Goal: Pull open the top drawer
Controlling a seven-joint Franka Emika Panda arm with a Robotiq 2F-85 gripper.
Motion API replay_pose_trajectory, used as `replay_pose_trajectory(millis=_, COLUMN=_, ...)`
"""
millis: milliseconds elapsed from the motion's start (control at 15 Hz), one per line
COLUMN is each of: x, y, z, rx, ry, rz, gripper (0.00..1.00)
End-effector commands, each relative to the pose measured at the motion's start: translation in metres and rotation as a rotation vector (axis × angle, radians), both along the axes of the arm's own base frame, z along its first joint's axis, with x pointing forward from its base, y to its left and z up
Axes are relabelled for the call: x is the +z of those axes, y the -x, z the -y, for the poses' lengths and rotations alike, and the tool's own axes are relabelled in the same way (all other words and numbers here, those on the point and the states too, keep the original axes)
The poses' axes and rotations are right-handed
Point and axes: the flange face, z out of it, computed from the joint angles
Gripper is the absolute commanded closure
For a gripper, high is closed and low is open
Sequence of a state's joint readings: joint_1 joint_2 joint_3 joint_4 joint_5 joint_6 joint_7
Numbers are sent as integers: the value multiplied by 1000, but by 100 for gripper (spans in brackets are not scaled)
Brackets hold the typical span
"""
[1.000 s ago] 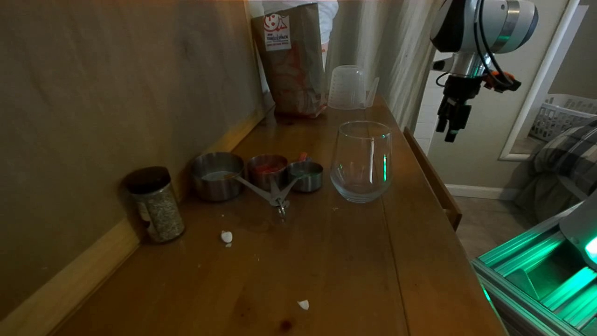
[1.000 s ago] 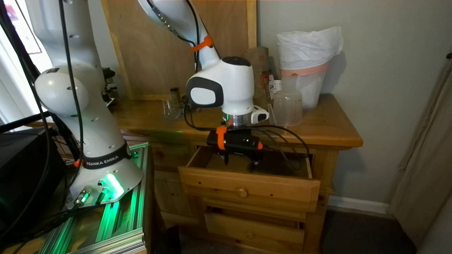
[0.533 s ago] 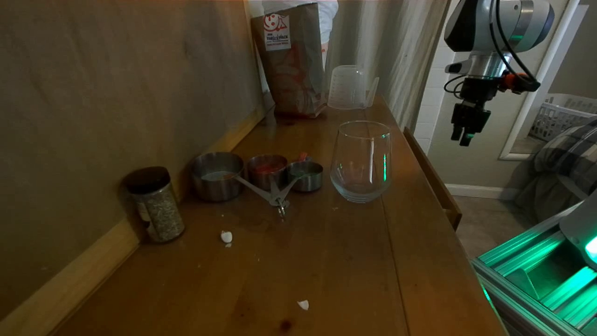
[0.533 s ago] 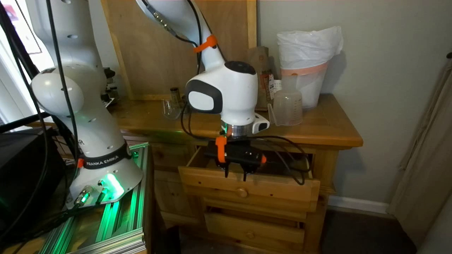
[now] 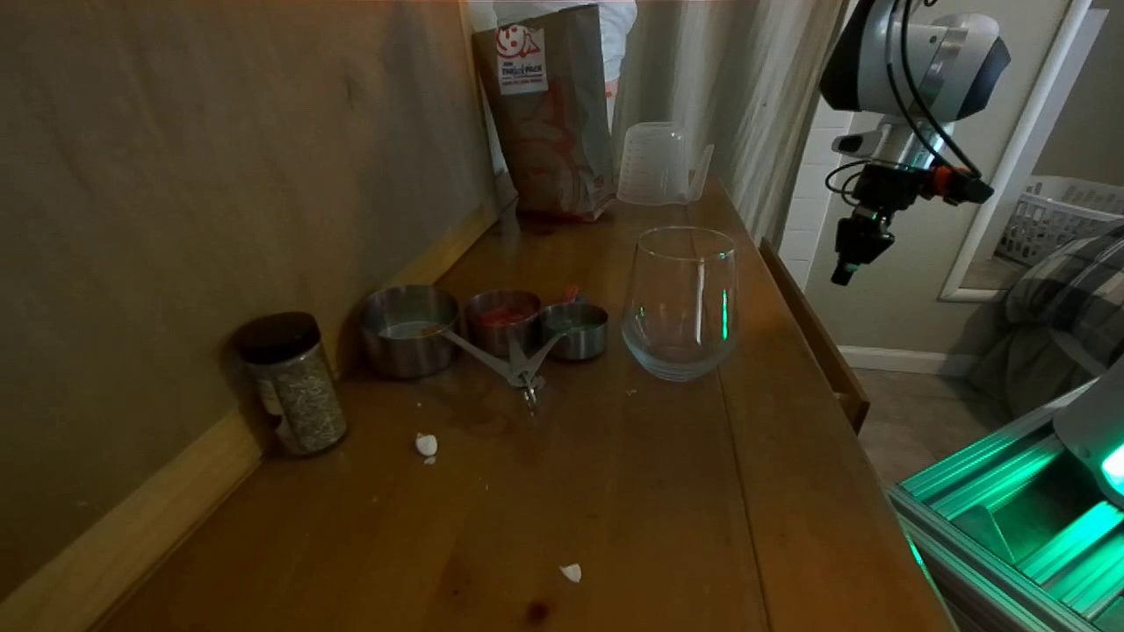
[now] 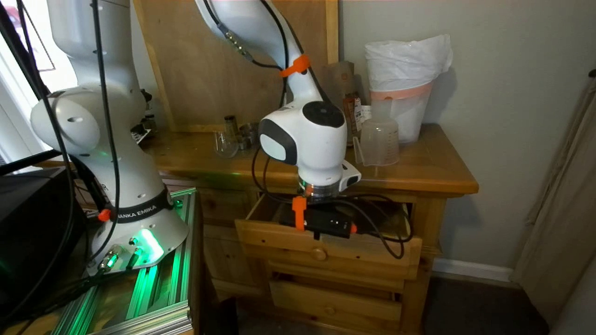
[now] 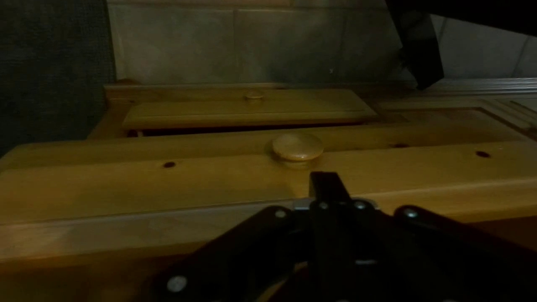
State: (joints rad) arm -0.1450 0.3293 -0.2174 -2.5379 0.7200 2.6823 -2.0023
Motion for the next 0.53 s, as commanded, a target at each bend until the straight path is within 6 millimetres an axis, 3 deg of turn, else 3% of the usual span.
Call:
replay_pose_trajectory(millis=0, x=-26, y=-15, z=6, rx=-17, ry=-44, rz=20, gripper=100)
replay_pose_trajectory(millis=467, x=-63, y=-29, z=7, rx=-56, ry=-100, rz=32, gripper=97)
